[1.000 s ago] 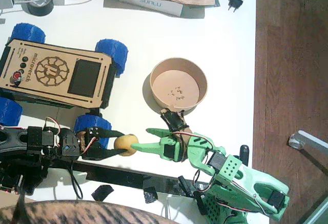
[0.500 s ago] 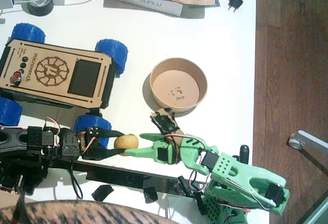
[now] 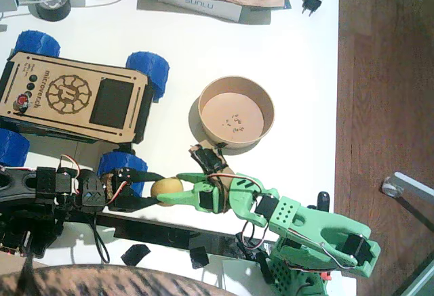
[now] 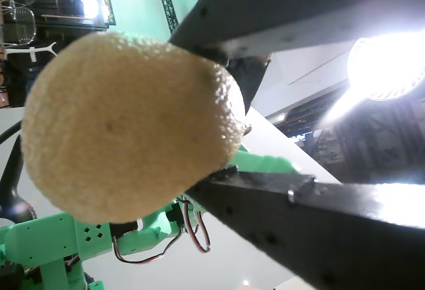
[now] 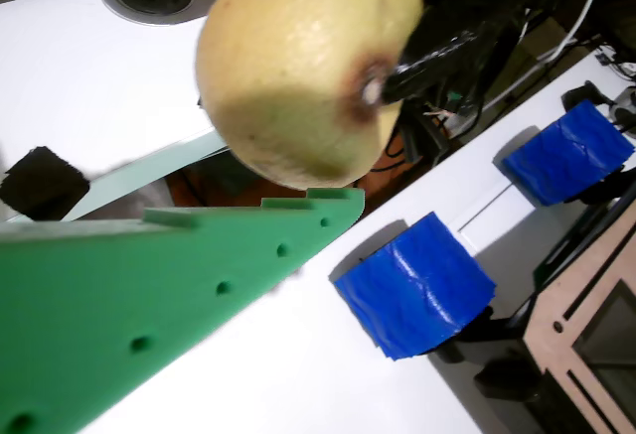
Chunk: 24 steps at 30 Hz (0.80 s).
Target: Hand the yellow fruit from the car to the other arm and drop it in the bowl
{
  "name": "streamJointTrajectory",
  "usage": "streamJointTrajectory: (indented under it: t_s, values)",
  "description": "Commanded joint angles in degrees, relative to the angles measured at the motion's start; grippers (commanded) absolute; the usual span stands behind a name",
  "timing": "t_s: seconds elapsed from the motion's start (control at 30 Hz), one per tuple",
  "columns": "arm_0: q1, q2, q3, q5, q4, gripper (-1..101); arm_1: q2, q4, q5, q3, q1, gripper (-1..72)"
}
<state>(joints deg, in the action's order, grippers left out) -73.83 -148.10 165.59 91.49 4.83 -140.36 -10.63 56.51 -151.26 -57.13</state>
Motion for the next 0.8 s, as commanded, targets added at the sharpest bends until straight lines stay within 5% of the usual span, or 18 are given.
streamJointTrajectory:
  t_s: [0.0,0.23,0.47,0.77]
  values:
    - [-0.2,0.1,-0.7,0.8,1.1,0,1.0,1.8,-0.7,3.6,-0.6,34.8]
    - [-0.2,0.1,-0.7,0.8,1.1,0,2.8,2.5,-1.0,4.0,-1.6,30.3]
    - [-0.2,0.4,-0.7,0.8,1.0,0,3.0,-2.3,-0.3,5.5,-2.9,9.2]
    - [-0.2,0.4,-0.7,0.8,1.0,0,2.4,-2.8,-0.4,5.0,-3.3,3.1]
